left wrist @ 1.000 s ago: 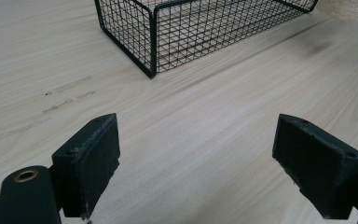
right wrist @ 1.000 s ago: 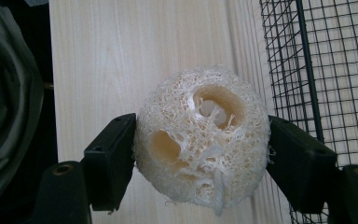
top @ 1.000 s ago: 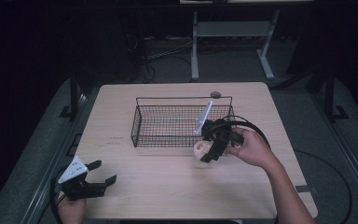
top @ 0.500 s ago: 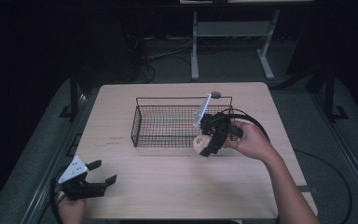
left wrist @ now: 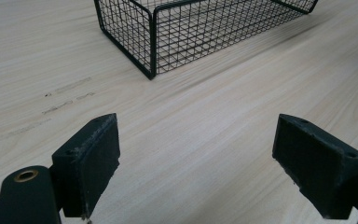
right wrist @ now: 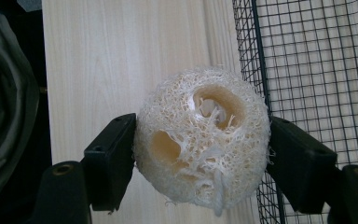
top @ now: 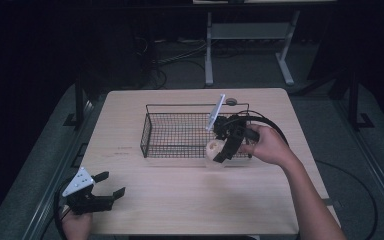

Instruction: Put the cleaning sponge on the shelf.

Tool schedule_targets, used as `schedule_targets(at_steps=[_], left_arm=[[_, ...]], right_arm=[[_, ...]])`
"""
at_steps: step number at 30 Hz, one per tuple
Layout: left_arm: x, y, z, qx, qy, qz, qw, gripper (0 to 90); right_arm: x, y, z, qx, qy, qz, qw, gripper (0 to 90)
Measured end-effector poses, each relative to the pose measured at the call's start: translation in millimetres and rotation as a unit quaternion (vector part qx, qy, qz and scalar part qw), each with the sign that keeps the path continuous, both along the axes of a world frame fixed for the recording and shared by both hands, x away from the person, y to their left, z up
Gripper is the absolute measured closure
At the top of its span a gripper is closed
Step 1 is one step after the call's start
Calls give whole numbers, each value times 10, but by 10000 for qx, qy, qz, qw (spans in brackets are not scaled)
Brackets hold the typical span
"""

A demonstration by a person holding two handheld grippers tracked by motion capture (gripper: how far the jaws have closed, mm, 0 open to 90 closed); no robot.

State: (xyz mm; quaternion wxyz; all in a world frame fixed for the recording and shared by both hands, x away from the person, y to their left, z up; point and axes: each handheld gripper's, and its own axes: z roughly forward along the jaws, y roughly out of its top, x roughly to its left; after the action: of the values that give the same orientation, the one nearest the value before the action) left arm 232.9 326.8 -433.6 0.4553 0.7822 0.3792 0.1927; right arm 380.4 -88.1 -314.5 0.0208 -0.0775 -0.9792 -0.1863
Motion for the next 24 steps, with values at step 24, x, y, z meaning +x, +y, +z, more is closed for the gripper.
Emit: schedule_targets(at_steps=[24], left_arm=[[-2,9,-2,-20,-3,15,10000,137]], right_arm=[[226,49,37,86,158,-68,9998,280]])
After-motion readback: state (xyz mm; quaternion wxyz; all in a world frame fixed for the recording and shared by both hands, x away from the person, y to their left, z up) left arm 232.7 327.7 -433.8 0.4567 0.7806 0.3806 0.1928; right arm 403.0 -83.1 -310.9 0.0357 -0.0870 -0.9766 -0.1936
